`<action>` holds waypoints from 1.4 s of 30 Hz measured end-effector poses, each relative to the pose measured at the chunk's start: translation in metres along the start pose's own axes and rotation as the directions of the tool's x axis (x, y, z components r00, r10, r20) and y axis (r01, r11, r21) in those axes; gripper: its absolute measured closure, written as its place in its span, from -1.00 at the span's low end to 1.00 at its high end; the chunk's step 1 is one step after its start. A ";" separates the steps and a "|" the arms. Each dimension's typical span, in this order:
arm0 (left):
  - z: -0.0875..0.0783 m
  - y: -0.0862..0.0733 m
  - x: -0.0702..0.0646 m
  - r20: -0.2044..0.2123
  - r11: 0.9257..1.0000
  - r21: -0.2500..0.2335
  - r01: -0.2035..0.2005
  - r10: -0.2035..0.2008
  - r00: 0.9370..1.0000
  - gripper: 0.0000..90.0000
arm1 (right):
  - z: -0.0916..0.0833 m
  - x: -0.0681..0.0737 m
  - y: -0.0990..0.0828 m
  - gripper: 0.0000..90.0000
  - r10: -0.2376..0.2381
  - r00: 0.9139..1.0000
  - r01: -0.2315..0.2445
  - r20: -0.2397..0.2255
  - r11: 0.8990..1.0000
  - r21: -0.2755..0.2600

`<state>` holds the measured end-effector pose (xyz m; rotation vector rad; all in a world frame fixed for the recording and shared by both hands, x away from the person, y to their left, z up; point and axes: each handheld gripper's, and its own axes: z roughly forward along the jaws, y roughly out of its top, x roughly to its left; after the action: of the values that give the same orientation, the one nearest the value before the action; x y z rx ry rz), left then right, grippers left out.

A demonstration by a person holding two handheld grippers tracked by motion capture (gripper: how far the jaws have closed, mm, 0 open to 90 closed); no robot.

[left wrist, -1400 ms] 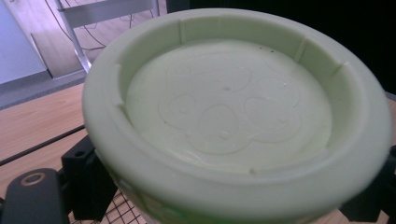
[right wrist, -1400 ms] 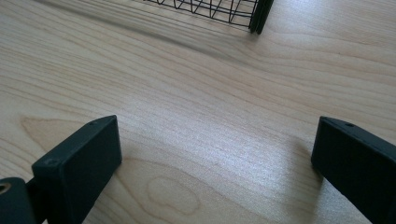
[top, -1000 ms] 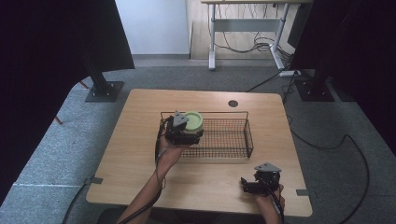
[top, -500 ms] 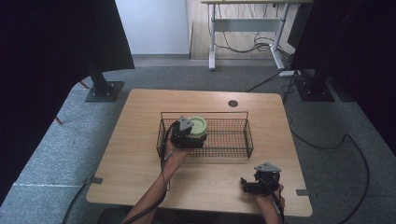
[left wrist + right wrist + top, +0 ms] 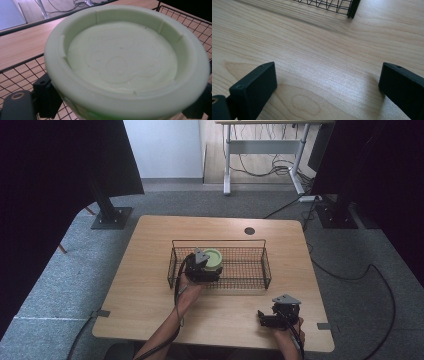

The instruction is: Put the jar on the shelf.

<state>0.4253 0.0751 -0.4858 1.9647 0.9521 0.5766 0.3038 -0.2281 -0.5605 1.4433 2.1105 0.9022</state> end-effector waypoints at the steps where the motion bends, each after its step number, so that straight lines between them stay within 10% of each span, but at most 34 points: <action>1: 0.000 -0.001 0.000 -0.003 1.000 0.003 0.000 0.000 1.000 -0.74 | 0.000 0.000 0.000 -0.97 0.000 1.000 0.000 0.000 1.000 0.000; 42: -0.007 -0.010 0.010 0.026 1.000 -0.009 0.019 -0.018 0.999 -0.91 | 0.001 0.002 0.001 -0.97 -0.005 1.000 0.005 -0.003 1.000 -0.001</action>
<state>0.4224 0.0903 -0.4898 1.9484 0.9487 0.5428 0.3040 -0.2263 -0.5606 1.4363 2.1147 0.9041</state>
